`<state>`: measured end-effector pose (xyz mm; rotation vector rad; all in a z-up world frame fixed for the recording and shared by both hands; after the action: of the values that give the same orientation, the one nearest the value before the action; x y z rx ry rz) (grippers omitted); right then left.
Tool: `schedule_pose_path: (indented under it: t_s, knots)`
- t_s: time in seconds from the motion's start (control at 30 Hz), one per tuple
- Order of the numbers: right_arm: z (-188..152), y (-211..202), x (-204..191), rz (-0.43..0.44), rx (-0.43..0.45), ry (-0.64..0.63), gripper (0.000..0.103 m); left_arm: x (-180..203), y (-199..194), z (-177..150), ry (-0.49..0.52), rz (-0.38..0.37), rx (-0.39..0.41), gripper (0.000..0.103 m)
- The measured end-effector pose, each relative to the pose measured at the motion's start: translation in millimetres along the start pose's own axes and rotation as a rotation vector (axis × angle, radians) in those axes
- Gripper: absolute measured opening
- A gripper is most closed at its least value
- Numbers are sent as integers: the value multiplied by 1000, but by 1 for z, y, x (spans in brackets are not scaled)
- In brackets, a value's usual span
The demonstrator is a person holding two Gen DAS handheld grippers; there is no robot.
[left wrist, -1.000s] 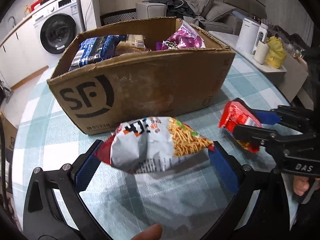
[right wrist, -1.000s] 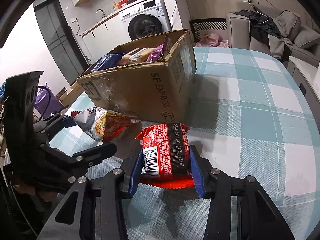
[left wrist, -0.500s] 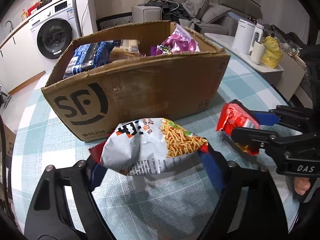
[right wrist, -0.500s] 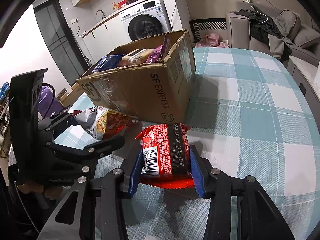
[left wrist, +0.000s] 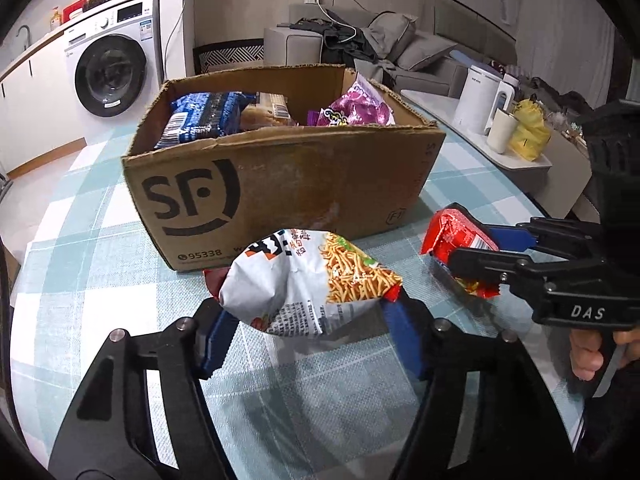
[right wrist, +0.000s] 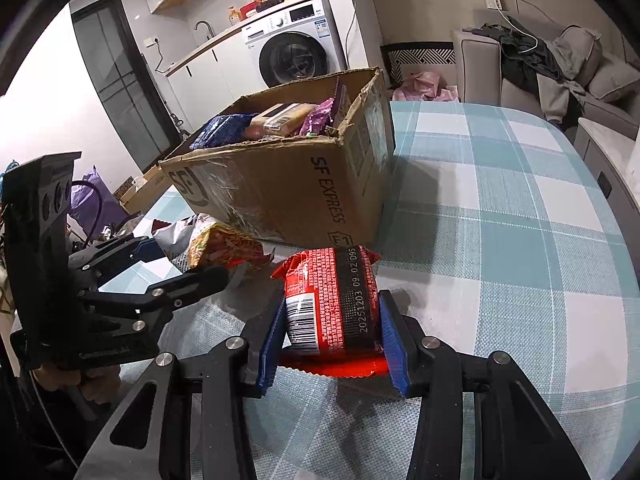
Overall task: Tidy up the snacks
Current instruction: 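Grasp the red snack bag with the right gripper while the left grasps the noodle-print bag, then lift both held bags and carry them over the SF box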
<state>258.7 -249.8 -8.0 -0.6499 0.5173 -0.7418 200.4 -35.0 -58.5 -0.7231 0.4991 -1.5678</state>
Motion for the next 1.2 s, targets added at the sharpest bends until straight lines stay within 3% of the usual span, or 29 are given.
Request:
schedule_pose_path:
  t_s: [0.37, 0.7, 1.2]
  knots:
    - [9, -15, -15, 5, 46, -25, 45, -10, -50, 3, -8, -22, 68, 63]
    - [25, -47, -31, 15, 139, -44, 45, -17, -107, 25, -7, -34, 141, 63]
    - [55, -71, -44, 50, 218, -45, 45, -14, -139, 69, 1, -38, 175, 63]
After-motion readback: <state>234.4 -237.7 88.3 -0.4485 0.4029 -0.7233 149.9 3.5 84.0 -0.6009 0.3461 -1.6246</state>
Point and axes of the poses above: each gripper's, at about its wrist camera, not at the fingertips, and y roughly the way its jaws point, x to its right, z to its top, the point moved 6 cm from there along y, roughly the way its jaws point, and after that the axes turned 5 degrees about -y, right-handed, at the moved point
